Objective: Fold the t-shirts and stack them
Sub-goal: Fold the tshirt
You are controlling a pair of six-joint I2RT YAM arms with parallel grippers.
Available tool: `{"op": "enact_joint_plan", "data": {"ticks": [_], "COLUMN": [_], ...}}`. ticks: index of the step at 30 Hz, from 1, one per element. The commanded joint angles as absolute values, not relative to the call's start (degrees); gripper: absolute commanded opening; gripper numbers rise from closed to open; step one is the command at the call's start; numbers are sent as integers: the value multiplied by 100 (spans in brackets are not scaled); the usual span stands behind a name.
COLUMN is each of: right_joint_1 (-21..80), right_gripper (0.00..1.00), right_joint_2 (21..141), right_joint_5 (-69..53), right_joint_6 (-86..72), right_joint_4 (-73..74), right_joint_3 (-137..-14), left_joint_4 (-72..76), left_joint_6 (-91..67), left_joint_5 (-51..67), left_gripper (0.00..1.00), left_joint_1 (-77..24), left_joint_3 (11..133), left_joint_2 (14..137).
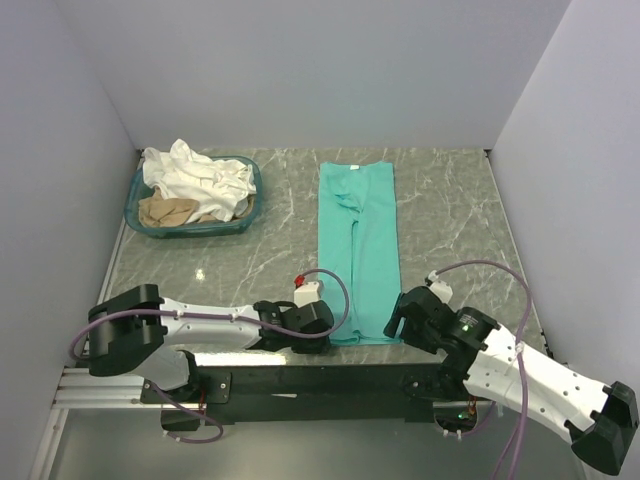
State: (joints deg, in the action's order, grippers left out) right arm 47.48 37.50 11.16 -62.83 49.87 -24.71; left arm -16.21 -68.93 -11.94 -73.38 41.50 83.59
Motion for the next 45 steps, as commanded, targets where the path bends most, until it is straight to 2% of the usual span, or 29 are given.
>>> {"op": "enact_joint_plan", "data": {"ticks": [1, 11, 14, 15, 16, 17, 19, 24, 27, 28, 30, 31, 33, 41, 45], "right_joint_1": [4693, 4685, 4685, 4685, 4685, 4685, 4685, 4623, 4579, 4553, 4561, 4544, 4553, 4492, 4001], "right_gripper": [80, 72, 69, 67, 60, 55, 46, 41, 33, 25, 15, 7, 1, 0, 0], "right_joint_2": [3656, 3832, 3885, 3893, 3885, 3885, 3920, 4253, 4516, 4605, 4832, 4904, 5027, 4755, 4746], "right_joint_5": [1327, 1116, 1143, 1125, 1090, 1064, 1020, 1134, 1090, 1081, 1125, 1151, 1265, 2240, 2189], "right_joint_6": [-6495, -6478, -6469, -6469, -6469, -6469, -6460, -6399, -6215, -6179, -6083, -6047, -5977, -5748, -5293], "right_joint_4": [5080, 4939, 4949, 4922, 4844, 4799, 4659, 4395, 4175, 4123, 4061, 4061, 4122, 4448, 4062], "right_joint_3": [-2417, -2268, -2241, -2215, -2206, -2189, -2153, -2136, -2197, -2215, -2285, -2320, -2504, -3278, -3602], "left_joint_4": [-1705, -1574, -1573, -1591, -1608, -1582, -1521, -1468, -1450, -1476, -1494, -1520, -1538, -1555, -1539], "left_joint_6": [-7145, -7058, -7023, -7005, -6987, -6944, -6865, -6777, -6741, -6741, -6724, -6715, -6619, -6048, -5687], "left_joint_5": [-1468, -1574, -1608, -1634, -1661, -1670, -1705, -1810, -1846, -1889, -1925, -1977, -2021, -1969, -1960], "left_gripper": [43, 30, 17, 7, 2, 1, 1, 1, 1, 1, 1, 1, 1, 1, 1], "left_joint_1": [-7365, -7356, -7356, -7348, -7356, -7356, -7356, -7348, -7356, -7356, -7356, -7348, -7313, -6892, -6557], "left_joint_3": [4386, 4447, 4517, 4535, 4587, 4597, 4579, 4614, 4623, 4649, 4676, 4702, 4755, 5150, 5527], "left_joint_2": [8341, 8657, 8780, 8798, 8807, 8807, 8763, 8736, 8728, 8728, 8719, 8710, 8684, 8543, 8534]}}
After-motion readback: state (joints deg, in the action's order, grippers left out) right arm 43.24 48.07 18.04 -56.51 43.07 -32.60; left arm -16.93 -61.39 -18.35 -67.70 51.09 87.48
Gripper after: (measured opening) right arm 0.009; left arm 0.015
